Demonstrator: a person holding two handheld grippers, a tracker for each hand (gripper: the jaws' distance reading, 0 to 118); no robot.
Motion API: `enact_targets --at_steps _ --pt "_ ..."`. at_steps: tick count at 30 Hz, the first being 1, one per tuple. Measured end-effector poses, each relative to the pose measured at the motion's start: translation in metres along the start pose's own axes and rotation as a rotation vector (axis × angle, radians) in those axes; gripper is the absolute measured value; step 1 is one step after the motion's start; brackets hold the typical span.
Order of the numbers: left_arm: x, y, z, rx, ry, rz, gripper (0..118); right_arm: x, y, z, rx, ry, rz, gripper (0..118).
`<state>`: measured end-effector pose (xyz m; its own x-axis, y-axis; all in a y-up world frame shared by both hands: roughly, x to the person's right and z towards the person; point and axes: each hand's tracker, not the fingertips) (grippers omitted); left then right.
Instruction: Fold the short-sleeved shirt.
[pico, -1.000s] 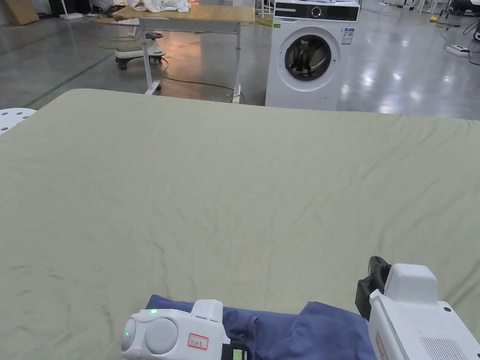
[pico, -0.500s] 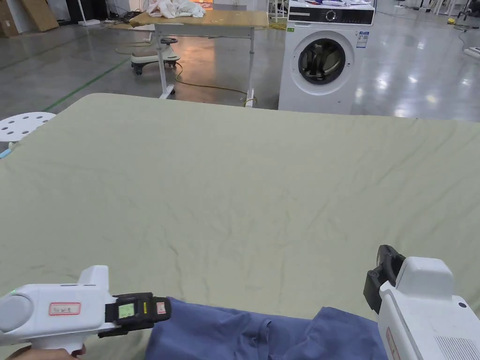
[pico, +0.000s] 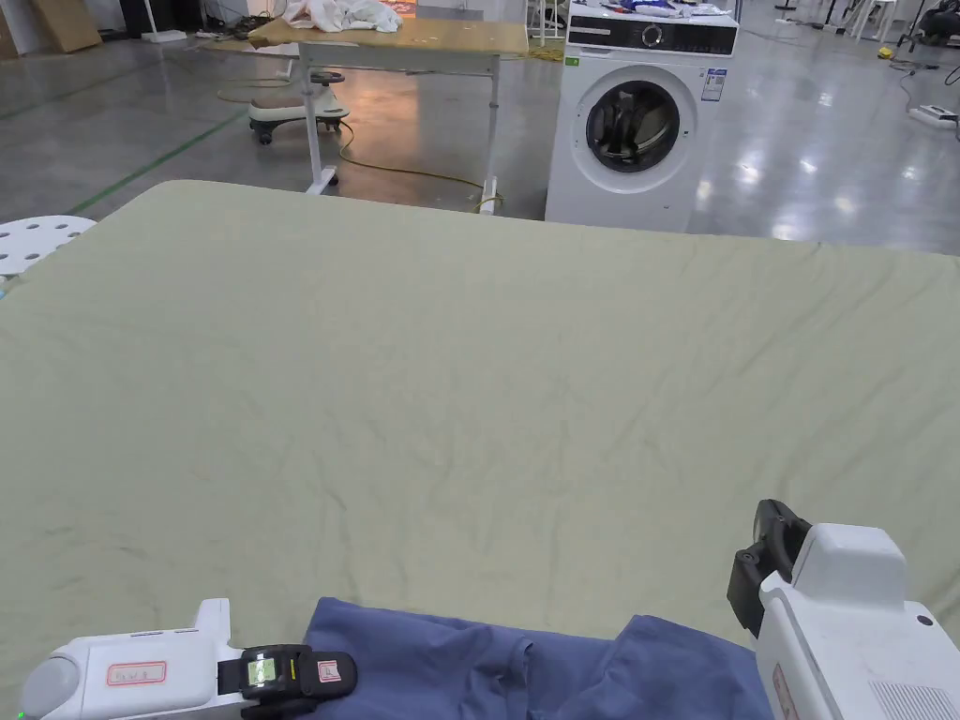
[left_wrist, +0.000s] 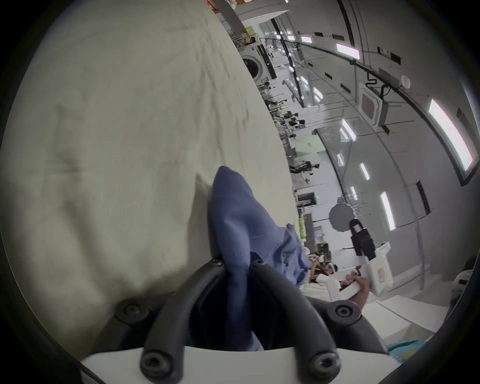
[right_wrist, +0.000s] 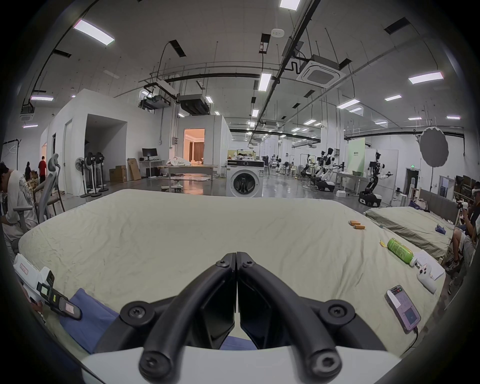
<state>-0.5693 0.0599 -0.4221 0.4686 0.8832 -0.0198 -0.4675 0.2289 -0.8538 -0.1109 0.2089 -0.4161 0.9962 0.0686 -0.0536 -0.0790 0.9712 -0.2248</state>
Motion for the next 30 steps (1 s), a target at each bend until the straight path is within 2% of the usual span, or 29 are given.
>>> enact_targets --at_steps 2,5,6,9,10,17,18,21,23,30 --pt "0.009 -0.002 0.005 0.005 -0.014 -0.018 7 0.001 0.000 0.000 -0.002 -0.002 -0.002 0" --pt "0.039 -0.001 0.017 0.016 0.032 -0.118 5 0.002 0.001 0.000 -0.002 -0.004 0.006 0" --pt "-0.003 0.032 0.026 0.022 0.036 -0.142 5 0.002 0.001 0.000 -0.002 -0.004 0.007 0" --pt "0.016 0.055 0.052 0.059 0.095 -0.220 4 0.002 0.001 -0.001 -0.005 -0.002 0.013 0" --pt "0.042 0.055 0.059 0.073 0.130 -0.235 4 0.002 0.001 -0.001 -0.006 0.000 0.014 0" --pt "0.107 0.083 0.135 0.174 0.483 -0.436 4 -0.002 0.001 -0.004 -0.006 0.018 0.012 0" --pt "0.133 0.066 0.131 0.181 0.535 -0.451 4 -0.003 0.001 -0.005 -0.005 0.022 0.013 0" --pt "0.157 0.054 0.118 0.145 0.689 -0.543 4 -0.006 0.001 -0.007 -0.005 0.033 0.011 0" --pt "0.171 0.043 0.104 0.122 0.708 -0.574 4 -0.007 0.000 -0.007 -0.007 0.037 0.005 0" --pt "0.205 0.013 0.058 0.087 0.637 -0.610 4 -0.008 -0.002 -0.007 -0.015 0.039 0.005 0"
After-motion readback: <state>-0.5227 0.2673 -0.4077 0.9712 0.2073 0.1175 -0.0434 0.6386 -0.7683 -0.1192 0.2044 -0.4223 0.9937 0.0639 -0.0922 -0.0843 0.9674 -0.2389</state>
